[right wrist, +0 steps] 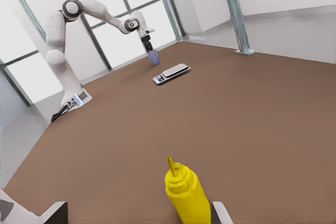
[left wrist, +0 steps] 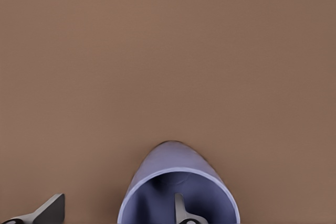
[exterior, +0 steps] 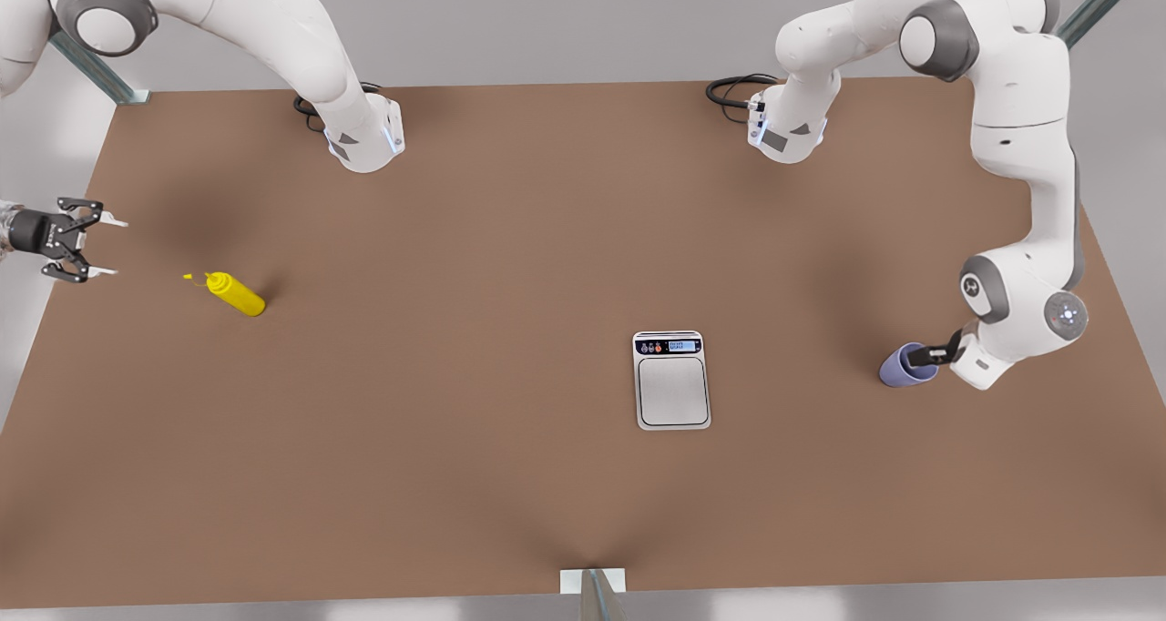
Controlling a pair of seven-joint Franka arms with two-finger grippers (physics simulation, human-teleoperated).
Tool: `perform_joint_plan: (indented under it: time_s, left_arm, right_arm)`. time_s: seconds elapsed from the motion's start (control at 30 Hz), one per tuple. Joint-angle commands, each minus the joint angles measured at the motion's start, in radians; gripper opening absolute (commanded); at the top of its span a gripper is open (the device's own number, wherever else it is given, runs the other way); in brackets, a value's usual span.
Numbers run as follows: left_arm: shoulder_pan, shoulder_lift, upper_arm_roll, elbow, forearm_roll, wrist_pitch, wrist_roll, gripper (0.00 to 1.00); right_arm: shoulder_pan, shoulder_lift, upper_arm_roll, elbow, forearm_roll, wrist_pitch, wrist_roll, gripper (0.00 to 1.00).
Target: Move cup to the weight, pick up sauce bottle, pour sauce
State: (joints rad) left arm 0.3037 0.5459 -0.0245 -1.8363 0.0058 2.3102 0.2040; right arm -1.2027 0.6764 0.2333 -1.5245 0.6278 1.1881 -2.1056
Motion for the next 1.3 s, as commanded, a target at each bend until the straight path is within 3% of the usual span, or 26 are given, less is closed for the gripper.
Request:
perform_joint_plan:
  time_s: [0.0,0.03,0.07,0.1,0.23,0.5,0.93,1.0,1.13,1.27]
  left_arm:
    - [0.0,0.002,0.0,0.0,0.002,0.0,0.0,1.0]
    - [0.0,0.006,0.0,0.0,0.0,-0.002,0.0,0.88]
    - [-0.002,0.009,0.0,0.0,0.0,0.0,0.0,0.64]
    - [0.0,0.012,0.0,0.0,0.0,0.0,0.0,0.53]
    - [0.0,0.019,0.0,0.0,0.002,0.0,0.0,0.51]
    - [-0.005,0.019,-0.002,0.012,-0.001,-0.002,-0.009,0.22]
    - [-0.012,0.005,-0.009,0.031,-0.001,-0.008,-0.011,0.21]
    - [-0.049,-0.033,-0.014,0.032,-0.001,-0.023,-0.011,0.21]
    - [-0.138,-0.142,-0.153,0.032,-0.003,-0.083,-0.215,0.21]
    - [-0.362,-0.127,-0.163,0.049,-0.001,-0.089,-0.365,0.21]
  right_arm:
    - [0.0,0.009,0.0,-0.003,0.015,0.005,-0.022,1.0]
    - [0.002,0.052,0.001,-0.01,0.02,0.007,-0.03,1.0]
    - [0.006,0.069,0.0,-0.006,0.018,0.013,-0.097,1.0]
    - [0.012,0.077,0.0,-0.008,0.013,0.019,-0.122,1.0]
    - [0.017,0.092,0.0,-0.003,0.007,0.034,-0.227,1.0]
    - [0.02,0.213,0.0,0.009,0.024,0.041,-0.326,1.0]
    - [0.032,0.282,-0.002,0.029,-0.014,0.094,-0.332,1.0]
    - [0.044,0.282,-0.002,0.024,-0.019,0.094,-0.361,1.0]
    - [0.058,0.279,-0.002,0.015,-0.022,0.096,-0.366,1.0]
    - [0.06,0.276,-0.002,-0.011,-0.031,0.096,-0.382,1.0]
